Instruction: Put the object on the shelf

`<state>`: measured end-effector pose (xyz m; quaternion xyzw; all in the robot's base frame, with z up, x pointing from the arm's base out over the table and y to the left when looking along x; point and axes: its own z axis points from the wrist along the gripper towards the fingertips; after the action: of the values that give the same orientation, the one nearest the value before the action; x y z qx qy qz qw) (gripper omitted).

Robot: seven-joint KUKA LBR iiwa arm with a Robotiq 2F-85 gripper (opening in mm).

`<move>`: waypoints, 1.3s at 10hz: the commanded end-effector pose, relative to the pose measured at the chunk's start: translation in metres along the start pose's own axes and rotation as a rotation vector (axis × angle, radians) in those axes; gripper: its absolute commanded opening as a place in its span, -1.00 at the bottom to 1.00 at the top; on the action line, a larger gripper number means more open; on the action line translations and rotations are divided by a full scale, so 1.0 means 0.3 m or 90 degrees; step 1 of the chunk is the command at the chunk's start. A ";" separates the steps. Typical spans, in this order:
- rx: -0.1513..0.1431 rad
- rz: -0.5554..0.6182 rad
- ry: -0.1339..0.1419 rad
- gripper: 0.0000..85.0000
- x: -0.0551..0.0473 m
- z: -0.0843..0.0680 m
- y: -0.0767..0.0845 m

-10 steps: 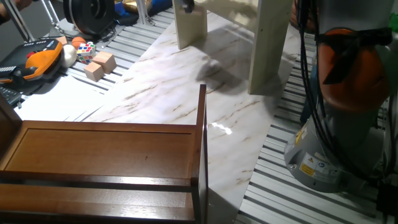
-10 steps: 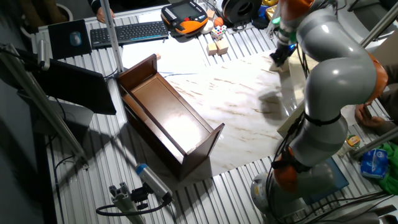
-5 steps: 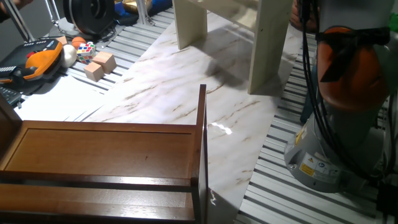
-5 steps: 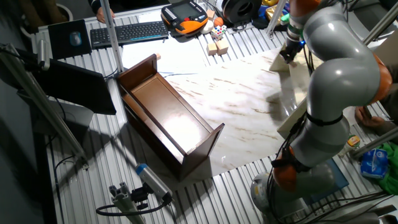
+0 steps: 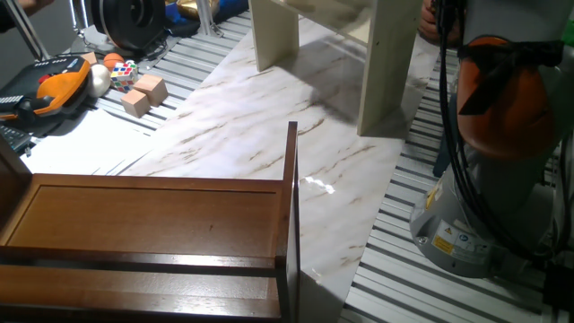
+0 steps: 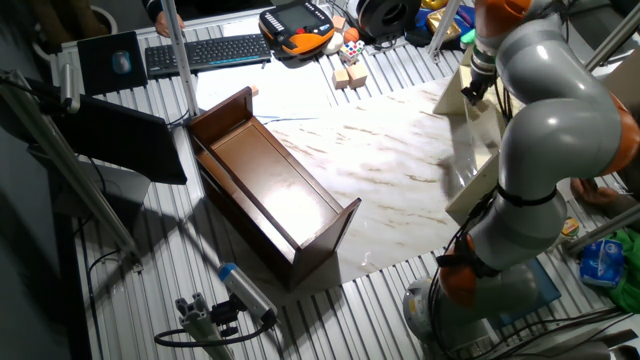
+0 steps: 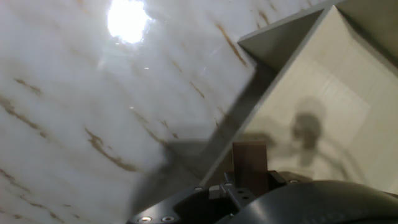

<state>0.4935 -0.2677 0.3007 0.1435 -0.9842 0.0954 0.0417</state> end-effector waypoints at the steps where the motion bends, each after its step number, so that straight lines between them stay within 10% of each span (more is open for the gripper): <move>1: -0.001 0.000 0.003 -1.00 0.000 0.000 0.000; 6: -0.005 0.012 -0.003 -1.00 0.009 0.014 -0.011; 7: -0.007 0.014 -0.002 -0.60 0.009 0.014 -0.011; 9: -0.002 0.020 -0.003 -0.60 0.008 0.013 -0.010; 10: -0.001 0.021 -0.002 -0.20 0.007 0.013 -0.010; 13: 0.003 0.030 -0.004 -0.20 0.006 0.011 -0.009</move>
<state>0.4935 -0.2689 0.2997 0.1177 -0.9877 0.0951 0.0381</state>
